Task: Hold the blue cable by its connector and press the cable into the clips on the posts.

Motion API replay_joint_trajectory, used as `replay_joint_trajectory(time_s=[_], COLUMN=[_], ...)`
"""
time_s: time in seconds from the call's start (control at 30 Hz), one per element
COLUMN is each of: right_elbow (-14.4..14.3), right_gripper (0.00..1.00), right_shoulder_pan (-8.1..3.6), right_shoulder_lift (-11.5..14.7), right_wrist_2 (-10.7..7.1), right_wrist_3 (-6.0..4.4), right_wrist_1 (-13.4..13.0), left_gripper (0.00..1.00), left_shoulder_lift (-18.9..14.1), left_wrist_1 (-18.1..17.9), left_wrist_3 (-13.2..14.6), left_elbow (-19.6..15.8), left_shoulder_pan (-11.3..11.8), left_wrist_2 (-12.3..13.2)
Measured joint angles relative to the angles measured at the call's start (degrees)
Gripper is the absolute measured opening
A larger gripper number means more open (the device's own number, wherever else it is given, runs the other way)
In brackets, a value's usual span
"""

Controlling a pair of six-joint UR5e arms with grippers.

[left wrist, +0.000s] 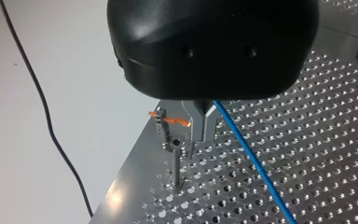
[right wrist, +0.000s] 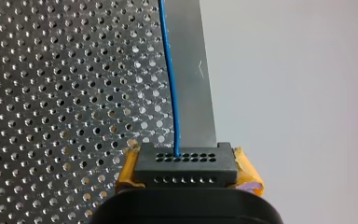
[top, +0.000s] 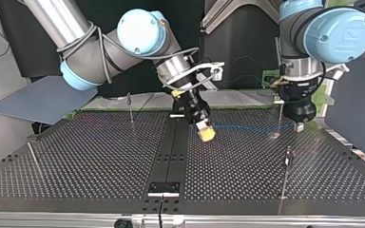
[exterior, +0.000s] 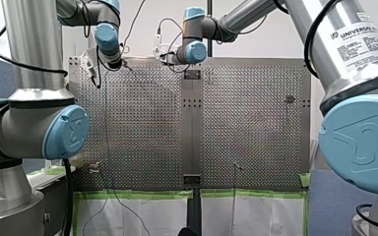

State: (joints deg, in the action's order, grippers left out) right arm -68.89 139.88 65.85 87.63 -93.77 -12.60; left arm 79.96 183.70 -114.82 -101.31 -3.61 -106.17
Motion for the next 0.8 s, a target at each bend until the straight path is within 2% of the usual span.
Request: replay_joint_trajectory(time_s=[0.17,0.47,0.8], right_elbow=[0.4,1.4,2.3], right_gripper=[0.0,0.0,0.0], right_shoulder_pan=[0.65,1.11,0.8], right_shoulder_lift=[-1.1,-1.9,-3.1], right_wrist_2=[0.33,0.87,1.13], right_wrist_3=[-0.07,-0.33,-0.69], right_wrist_1=[0.0,0.1,0.2], left_gripper=[0.0,0.0,0.0], left_shoulder_lift=[0.5,3.9,4.3], left_wrist_1=[-1.2,-2.6,-4.9], left_wrist_3=[-0.3,-0.7,-2.3], left_elbow=[0.1,0.7,1.5], left_shoulder_pan=[0.9,2.3,4.0], left_wrist_2=[1.2,3.3,4.9])
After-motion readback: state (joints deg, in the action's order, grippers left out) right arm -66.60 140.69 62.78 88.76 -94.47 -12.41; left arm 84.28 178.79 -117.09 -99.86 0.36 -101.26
